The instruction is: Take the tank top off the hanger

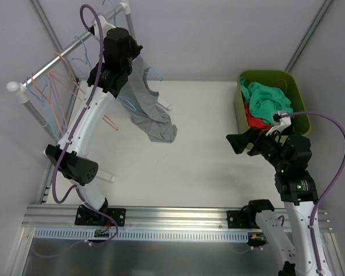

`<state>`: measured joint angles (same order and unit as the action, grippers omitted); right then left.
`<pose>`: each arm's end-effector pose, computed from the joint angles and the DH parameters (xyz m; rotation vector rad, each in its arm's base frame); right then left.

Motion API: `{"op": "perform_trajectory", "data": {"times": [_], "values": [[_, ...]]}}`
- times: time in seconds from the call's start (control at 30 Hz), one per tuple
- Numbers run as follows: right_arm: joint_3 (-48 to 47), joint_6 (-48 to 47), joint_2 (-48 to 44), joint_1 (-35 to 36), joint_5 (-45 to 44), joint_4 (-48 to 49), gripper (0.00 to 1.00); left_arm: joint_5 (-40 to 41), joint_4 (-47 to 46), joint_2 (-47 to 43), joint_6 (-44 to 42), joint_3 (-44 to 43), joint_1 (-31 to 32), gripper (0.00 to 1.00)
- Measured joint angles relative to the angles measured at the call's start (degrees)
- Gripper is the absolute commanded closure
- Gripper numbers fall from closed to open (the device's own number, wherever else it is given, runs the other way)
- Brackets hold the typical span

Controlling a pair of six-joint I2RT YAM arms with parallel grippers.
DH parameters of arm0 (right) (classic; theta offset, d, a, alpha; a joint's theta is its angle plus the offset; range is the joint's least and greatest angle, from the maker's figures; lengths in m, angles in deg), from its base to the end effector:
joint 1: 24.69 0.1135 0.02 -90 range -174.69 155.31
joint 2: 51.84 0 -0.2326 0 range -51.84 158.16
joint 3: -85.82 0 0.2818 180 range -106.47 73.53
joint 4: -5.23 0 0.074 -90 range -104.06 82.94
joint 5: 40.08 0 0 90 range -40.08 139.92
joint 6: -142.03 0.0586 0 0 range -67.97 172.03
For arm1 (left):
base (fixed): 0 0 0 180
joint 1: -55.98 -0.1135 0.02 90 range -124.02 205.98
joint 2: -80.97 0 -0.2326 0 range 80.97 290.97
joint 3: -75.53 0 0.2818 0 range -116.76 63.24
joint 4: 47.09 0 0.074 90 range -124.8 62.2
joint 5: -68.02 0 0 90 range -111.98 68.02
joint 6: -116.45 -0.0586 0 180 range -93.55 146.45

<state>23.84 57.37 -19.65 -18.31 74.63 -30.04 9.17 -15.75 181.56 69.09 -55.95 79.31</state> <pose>0.1904 0.0459 0.3653 -0.3435 1.6477 0.5128 0.4057 -0.1420 0.4858 -0.6779 1.4463 -0.4716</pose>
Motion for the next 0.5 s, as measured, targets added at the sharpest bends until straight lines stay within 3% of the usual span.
{"op": "perform_trajectory", "data": {"times": [0.2, 0.5], "values": [[0.0, 0.0, -0.4, 0.0, 0.0, 0.0, 0.01, -3.9, -0.4, -4.7, -0.3, 1.6, 2.2, 1.00], [0.0, 0.1, -0.7, 0.0, 0.0, 0.0, 0.01, -10.0, -2.4, -15.1, 0.0, 14.7, 10.0, 1.00]]}}
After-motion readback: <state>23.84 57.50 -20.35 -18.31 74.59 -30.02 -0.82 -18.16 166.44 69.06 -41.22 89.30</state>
